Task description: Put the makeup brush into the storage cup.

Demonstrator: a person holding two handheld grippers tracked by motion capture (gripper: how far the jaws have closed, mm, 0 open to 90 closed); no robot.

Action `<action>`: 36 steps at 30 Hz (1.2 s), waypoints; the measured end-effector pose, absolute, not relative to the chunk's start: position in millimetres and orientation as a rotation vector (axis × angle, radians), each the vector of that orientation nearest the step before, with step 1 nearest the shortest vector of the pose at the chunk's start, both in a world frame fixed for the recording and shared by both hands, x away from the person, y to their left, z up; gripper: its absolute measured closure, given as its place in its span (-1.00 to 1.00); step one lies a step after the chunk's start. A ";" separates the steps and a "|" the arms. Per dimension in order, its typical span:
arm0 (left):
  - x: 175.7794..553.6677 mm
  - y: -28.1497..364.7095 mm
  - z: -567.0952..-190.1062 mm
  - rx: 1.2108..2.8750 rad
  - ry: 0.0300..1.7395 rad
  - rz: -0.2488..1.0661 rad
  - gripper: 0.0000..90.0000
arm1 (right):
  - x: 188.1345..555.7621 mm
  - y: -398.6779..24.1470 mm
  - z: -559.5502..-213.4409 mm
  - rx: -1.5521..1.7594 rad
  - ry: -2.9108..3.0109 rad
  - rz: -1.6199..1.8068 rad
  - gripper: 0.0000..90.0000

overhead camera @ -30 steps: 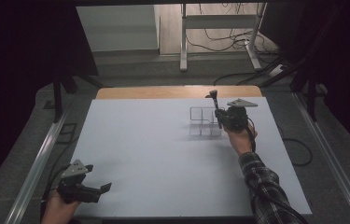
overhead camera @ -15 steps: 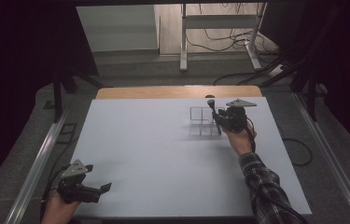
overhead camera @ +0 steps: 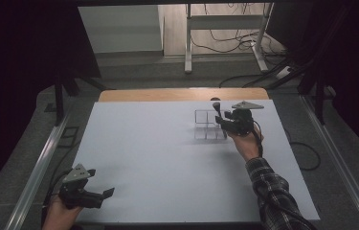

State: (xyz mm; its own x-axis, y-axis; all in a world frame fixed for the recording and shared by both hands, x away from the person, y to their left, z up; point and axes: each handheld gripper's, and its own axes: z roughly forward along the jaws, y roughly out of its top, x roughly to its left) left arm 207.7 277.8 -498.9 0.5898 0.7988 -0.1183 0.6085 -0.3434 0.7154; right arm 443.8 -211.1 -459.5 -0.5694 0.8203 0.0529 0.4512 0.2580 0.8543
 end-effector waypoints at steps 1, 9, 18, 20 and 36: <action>207.7 277.8 -499.0 2.074 1.113 0.327 -1.00 | 443.5 -211.3 -459.1 1.155 2.135 1.241 0.10; 207.7 277.7 -498.9 2.074 1.113 0.327 -1.00 | 441.1 -213.4 -456.0 1.155 2.161 1.242 -0.03; 207.5 277.7 -498.8 2.074 1.113 0.327 -1.00 | 437.9 -213.4 -453.5 1.163 2.184 1.233 -0.13; 207.5 277.8 -498.8 2.074 1.113 0.327 -1.00 | 436.9 -213.8 -452.5 1.166 2.188 1.233 -0.15; 207.5 277.9 -498.8 2.073 1.114 0.326 -1.00 | 430.6 -215.1 -449.4 1.149 2.220 1.229 -0.31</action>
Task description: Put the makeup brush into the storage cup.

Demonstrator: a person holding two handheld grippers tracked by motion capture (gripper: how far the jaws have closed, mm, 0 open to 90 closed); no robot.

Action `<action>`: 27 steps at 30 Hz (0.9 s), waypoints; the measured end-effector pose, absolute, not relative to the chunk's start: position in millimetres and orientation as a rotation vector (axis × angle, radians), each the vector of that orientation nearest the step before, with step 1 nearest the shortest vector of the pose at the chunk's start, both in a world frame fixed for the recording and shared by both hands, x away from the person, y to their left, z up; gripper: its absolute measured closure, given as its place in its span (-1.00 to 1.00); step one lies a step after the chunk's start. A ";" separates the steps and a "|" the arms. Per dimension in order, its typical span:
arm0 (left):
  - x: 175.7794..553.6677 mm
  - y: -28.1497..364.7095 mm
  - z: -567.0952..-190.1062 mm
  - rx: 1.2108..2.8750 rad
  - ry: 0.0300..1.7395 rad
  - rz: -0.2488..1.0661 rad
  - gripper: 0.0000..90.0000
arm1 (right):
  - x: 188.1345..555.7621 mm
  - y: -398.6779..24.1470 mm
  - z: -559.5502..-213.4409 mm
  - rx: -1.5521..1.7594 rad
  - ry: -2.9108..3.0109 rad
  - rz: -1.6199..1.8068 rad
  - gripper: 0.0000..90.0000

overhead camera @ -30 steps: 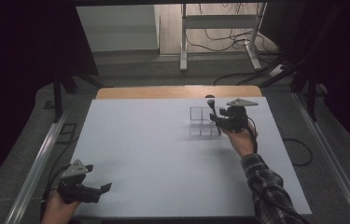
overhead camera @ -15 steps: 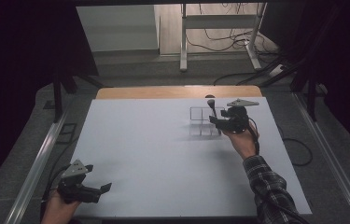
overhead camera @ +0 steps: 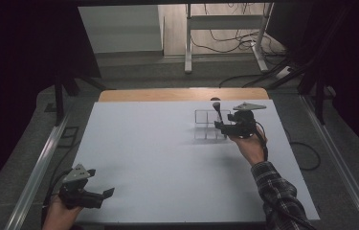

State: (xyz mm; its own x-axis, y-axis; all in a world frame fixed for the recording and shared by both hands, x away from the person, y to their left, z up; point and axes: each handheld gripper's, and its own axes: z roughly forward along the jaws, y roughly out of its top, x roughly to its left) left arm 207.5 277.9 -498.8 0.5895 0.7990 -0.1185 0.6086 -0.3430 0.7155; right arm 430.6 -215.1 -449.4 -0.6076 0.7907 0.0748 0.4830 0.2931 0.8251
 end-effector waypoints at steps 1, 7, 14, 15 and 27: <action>207.4 277.8 -498.8 2.073 1.113 0.327 -1.00 | 430.1 -215.2 -449.2 1.148 2.220 1.229 -0.31; 207.4 277.9 -498.8 2.072 1.115 0.326 -1.00 | 426.8 -216.3 -449.3 1.140 2.244 1.222 -0.37; 207.7 277.8 -498.9 2.073 1.114 0.326 -1.00 | 422.8 -218.3 -448.8 1.134 2.254 1.222 -0.46; 207.6 277.7 -498.8 2.074 1.115 0.326 -1.00 | 422.2 -218.3 -448.8 1.136 2.252 1.218 -0.48; 207.5 277.7 -498.8 2.075 1.114 0.327 -1.00 | 415.1 -219.8 -448.2 1.135 2.265 1.197 -0.56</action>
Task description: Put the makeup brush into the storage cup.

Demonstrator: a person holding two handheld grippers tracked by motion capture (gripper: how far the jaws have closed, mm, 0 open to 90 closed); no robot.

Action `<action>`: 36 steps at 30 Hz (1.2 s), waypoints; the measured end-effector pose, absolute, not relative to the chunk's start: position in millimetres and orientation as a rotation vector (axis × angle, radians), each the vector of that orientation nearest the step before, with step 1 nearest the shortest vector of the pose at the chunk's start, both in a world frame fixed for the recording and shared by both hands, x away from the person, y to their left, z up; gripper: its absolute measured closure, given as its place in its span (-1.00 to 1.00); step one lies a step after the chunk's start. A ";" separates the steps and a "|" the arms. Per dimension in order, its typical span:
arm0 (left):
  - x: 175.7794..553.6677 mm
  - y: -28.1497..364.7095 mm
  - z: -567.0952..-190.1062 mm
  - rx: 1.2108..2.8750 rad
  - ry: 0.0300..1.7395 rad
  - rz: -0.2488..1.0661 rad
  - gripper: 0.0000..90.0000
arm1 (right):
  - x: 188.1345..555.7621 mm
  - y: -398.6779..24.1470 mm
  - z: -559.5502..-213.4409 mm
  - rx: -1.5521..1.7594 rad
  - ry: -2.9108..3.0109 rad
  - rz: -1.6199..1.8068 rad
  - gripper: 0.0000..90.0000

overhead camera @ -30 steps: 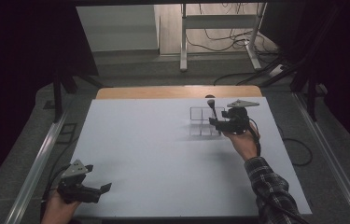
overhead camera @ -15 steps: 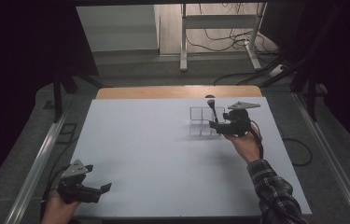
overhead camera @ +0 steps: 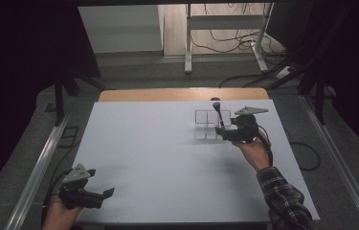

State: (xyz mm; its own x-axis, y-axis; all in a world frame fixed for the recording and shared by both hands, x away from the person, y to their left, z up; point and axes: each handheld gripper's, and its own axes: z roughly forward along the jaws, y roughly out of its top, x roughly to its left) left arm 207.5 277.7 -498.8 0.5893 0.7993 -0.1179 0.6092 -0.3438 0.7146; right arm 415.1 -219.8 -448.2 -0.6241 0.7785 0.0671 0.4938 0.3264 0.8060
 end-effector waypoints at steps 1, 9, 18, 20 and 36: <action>207.4 277.8 -498.8 2.075 1.115 0.327 -1.00 | 414.3 -219.7 -448.0 1.131 2.266 1.197 -0.57; 206.3 278.0 -498.7 2.072 1.121 0.326 -1.00 | 409.2 -219.2 -446.3 1.133 2.277 1.196 -0.62; 206.1 278.3 -498.8 2.070 1.122 0.329 -1.00 | 402.4 -218.8 -445.1 1.125 2.291 1.185 -0.71; 206.1 278.3 -498.8 2.070 1.122 0.329 -1.00 | 401.2 -218.7 -445.1 1.120 2.293 1.192 -0.75; 205.5 279.0 -498.7 2.072 1.120 0.331 -1.00 | 390.8 -221.2 -446.9 1.126 2.329 1.212 -0.98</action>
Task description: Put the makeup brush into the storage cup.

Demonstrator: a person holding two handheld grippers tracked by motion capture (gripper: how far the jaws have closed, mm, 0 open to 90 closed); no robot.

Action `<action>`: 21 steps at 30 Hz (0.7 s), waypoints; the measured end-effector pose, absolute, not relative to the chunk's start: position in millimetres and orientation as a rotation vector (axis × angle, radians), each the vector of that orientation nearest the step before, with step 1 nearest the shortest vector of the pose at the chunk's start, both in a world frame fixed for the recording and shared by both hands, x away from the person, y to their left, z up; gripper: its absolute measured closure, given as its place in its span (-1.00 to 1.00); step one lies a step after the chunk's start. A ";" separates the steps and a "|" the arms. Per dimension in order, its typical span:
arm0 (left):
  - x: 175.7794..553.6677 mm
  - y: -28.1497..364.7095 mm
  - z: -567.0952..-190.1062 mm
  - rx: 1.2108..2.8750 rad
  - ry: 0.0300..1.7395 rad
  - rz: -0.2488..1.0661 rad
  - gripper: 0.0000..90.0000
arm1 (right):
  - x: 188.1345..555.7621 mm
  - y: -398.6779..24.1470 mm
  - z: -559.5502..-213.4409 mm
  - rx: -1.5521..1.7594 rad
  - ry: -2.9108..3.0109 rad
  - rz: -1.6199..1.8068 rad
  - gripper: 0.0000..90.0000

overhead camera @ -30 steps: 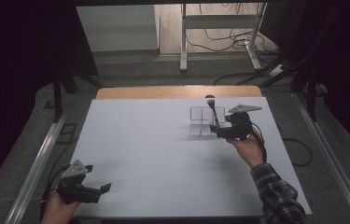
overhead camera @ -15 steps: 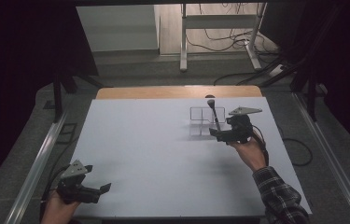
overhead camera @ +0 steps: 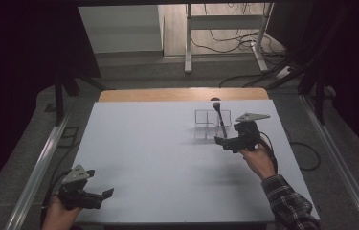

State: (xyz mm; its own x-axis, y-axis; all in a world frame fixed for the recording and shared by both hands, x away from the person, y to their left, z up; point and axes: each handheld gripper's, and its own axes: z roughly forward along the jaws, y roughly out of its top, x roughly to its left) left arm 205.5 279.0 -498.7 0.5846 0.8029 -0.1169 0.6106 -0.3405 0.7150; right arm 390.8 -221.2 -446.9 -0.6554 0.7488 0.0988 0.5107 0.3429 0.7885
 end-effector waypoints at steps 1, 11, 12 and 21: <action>205.5 279.0 -498.7 2.072 1.120 0.331 -1.00 | 390.0 -221.4 -446.7 1.122 2.330 1.212 -0.99; 205.7 278.1 -498.7 2.072 1.121 0.330 -1.00 | 379.6 -223.1 -445.3 1.100 2.342 1.190 -1.00; 205.7 278.0 -498.6 2.073 1.121 0.329 -1.00 | 378.3 -223.4 -445.0 1.099 2.344 1.186 -1.00; 205.9 278.0 -498.5 2.074 1.120 0.329 -1.00 | 370.4 -225.9 -446.3 1.078 2.367 1.184 -1.00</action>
State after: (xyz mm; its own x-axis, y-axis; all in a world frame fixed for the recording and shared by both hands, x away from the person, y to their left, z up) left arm 205.9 278.0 -498.5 0.5850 0.8026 -0.1169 0.6116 -0.3418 0.7135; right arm 370.4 -225.9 -446.3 -0.6810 0.7286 0.0741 0.4962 0.3847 0.7783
